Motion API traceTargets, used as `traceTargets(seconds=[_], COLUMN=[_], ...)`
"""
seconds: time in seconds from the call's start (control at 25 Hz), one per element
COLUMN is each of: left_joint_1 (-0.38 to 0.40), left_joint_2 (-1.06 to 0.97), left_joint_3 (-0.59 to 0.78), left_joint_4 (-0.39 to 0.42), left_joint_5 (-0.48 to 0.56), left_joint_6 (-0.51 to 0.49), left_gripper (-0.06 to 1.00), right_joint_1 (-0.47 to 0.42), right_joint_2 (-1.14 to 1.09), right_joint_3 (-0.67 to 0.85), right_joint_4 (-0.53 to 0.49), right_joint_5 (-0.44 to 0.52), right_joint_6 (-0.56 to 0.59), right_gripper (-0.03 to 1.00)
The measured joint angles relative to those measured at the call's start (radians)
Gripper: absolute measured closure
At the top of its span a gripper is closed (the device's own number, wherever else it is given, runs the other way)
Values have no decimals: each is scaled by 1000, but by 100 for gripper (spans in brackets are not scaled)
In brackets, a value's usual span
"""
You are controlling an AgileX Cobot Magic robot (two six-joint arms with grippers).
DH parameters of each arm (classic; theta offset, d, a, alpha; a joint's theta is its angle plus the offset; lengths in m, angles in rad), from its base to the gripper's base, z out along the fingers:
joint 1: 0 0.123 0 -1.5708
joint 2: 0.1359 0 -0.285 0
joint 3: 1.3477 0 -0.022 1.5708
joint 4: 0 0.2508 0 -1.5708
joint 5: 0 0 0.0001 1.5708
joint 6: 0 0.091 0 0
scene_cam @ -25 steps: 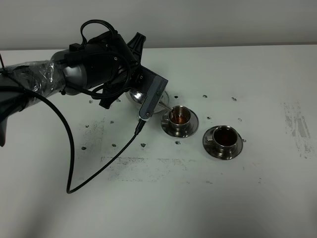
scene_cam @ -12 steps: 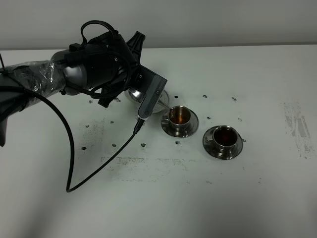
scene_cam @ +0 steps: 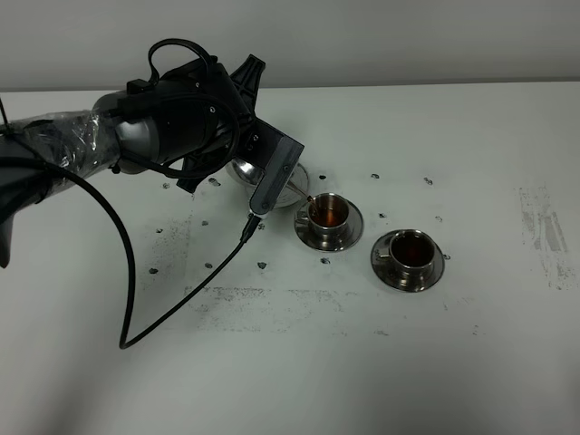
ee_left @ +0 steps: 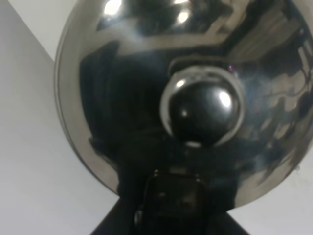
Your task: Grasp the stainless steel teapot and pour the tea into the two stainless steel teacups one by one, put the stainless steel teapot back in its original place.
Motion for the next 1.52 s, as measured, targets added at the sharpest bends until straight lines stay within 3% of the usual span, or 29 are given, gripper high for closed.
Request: traceTargets(seconds=[1.52], left_joint_1=[-1], left_joint_2=[0], left_joint_3=[0], left_joint_4=[31], left_joint_5=[-68], left_joint_6=[-2], left_gripper=[76], right_joint_1=[0], right_joint_2=[0], right_joint_3=[0], right_joint_4=[0], right_joint_5=[0], right_joint_6=[0], right_gripper=[52])
